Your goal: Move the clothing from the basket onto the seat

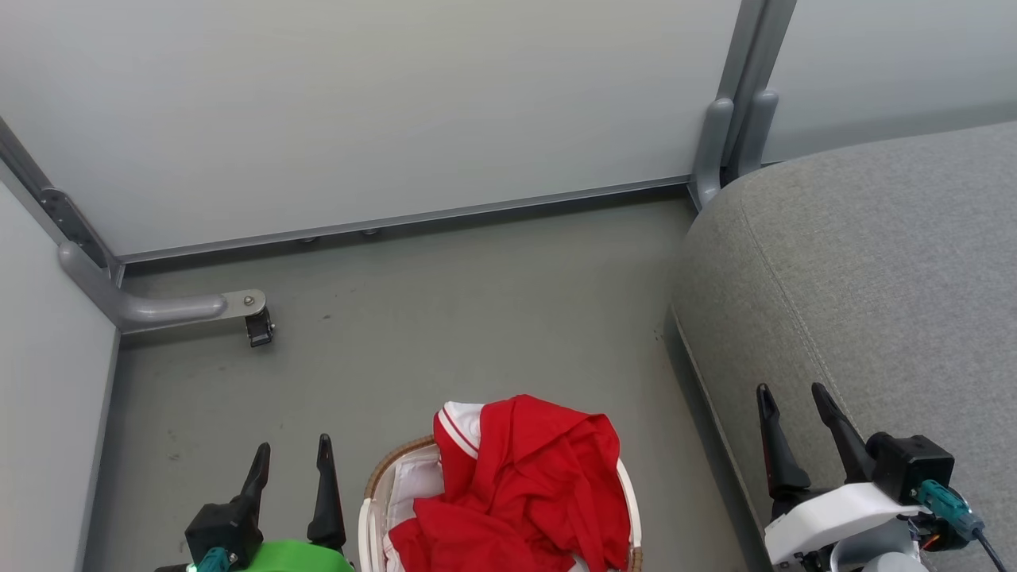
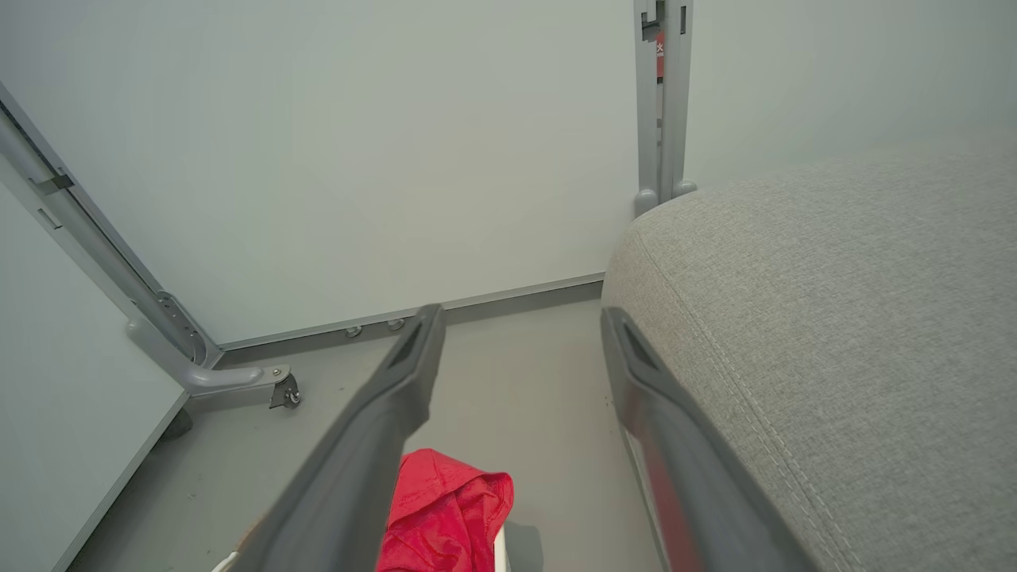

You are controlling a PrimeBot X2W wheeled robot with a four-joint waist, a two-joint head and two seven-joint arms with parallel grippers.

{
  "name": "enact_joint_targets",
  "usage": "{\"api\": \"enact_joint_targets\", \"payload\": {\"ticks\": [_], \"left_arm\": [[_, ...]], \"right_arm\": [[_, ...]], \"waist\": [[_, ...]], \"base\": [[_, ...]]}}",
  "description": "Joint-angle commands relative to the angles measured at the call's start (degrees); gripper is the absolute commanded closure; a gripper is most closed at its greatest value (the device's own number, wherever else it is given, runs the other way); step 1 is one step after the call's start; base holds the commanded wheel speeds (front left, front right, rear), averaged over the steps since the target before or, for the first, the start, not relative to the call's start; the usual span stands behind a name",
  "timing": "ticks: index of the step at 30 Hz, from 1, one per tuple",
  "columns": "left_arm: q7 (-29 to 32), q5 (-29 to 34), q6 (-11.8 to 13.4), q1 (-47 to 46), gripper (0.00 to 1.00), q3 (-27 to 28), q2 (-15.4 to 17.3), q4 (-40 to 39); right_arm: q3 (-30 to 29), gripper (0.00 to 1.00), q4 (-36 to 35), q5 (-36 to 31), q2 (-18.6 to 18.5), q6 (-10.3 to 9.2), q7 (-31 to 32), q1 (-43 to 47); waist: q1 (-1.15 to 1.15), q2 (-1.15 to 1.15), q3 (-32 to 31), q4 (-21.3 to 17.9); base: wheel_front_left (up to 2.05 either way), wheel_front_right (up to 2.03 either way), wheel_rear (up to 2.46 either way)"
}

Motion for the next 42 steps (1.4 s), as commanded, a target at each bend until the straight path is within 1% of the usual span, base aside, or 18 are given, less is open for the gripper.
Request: {"api": "enact_joint_targets", "payload": {"ticks": [1,7,13,17,21,25,32,38,42], "left_arm": [[-0.22,-0.05,0.04,0.01,0.00,0.13,0.38,0.00],[-0.22,-0.17,-0.29,-0.15,0.00,-0.06,0.38,-0.07],[-0.22,0.60,-0.75,-1.79,0.00,-1.12,0.36,-0.43],[-0.16,1.54,-1.28,-3.71,0.00,-2.65,0.36,0.07],[-0.14,4.21,-2.42,-6.78,0.00,-5.62,0.33,2.37],[-0.16,7.87,-3.61,-11.10,0.00,-9.54,0.35,6.76],[-0.15,11.14,-5.20,-21.30,0.00,-15.52,0.36,16.85],[-0.15,12.13,-5.66,-29.16,0.00,-18.72,0.38,25.07],[-0.15,13.16,-5.23,-34.73,0.00,-20.61,0.41,33.62]], "right_arm": [[-0.16,0.00,0.04,-0.27,-0.34,0.00,-0.30,0.73],[-0.34,0.00,-0.22,-0.40,-0.34,0.00,-0.30,0.60],[-0.54,0.00,-0.98,-0.60,-0.33,0.00,-0.30,-0.92],[-0.82,0.00,-1.65,-0.99,-0.33,0.00,-0.30,-2.59],[-1.01,0.00,-2.44,-1.05,-0.33,0.00,-0.30,-4.73],[-1.09,0.00,-3.46,-1.05,-0.32,0.00,-0.30,-7.29],[-1.32,0.00,-6.10,-0.50,-0.28,0.00,-0.30,-12.80],[-0.56,0.00,-8.27,0.75,-0.27,0.00,-0.30,-17.22],[0.34,0.00,-9.85,1.74,-0.26,-0.01,-0.30,-19.52]], "waist": [[0.00,0.00,0.05,-0.02],[0.00,0.00,0.49,-0.11],[0.00,0.00,2.79,-0.51],[0.00,0.00,6.01,-1.09],[0.00,0.00,10.20,-1.91],[0.00,0.00,15.35,-3.06],[0.00,0.00,25.46,-6.21],[0.00,0.00,32.95,-9.41],[0.00,0.00,37.40,-11.48]], "base": [[0.00,0.00,0.00],[0.00,0.00,0.00],[0.00,0.00,0.00],[0.00,0.00,0.00],[0.00,0.00,0.00],[0.00,0.00,0.00],[0.00,0.00,0.00],[0.00,0.00,0.00],[0.00,0.00,0.00]]}}
